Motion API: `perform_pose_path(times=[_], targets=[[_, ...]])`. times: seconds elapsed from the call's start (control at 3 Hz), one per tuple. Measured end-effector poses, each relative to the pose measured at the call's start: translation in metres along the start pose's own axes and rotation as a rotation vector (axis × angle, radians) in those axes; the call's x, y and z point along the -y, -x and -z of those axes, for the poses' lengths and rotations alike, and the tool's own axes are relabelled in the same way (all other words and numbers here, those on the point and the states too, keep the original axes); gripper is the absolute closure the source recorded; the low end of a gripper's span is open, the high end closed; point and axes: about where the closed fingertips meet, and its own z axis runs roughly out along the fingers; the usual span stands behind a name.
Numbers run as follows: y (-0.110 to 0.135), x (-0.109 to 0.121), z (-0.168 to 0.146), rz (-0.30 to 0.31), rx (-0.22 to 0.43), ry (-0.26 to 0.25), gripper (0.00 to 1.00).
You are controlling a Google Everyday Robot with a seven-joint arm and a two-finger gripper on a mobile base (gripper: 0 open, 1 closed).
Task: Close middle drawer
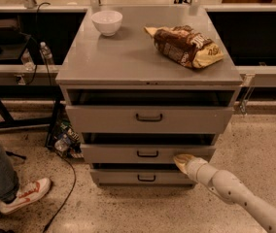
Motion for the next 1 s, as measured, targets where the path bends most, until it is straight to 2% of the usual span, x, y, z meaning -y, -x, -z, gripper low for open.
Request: perform_pose_path(times=[1.0], targets=[[0.0028,0.0045,-0.0062,0.003,0.01,-0.004,1.0]])
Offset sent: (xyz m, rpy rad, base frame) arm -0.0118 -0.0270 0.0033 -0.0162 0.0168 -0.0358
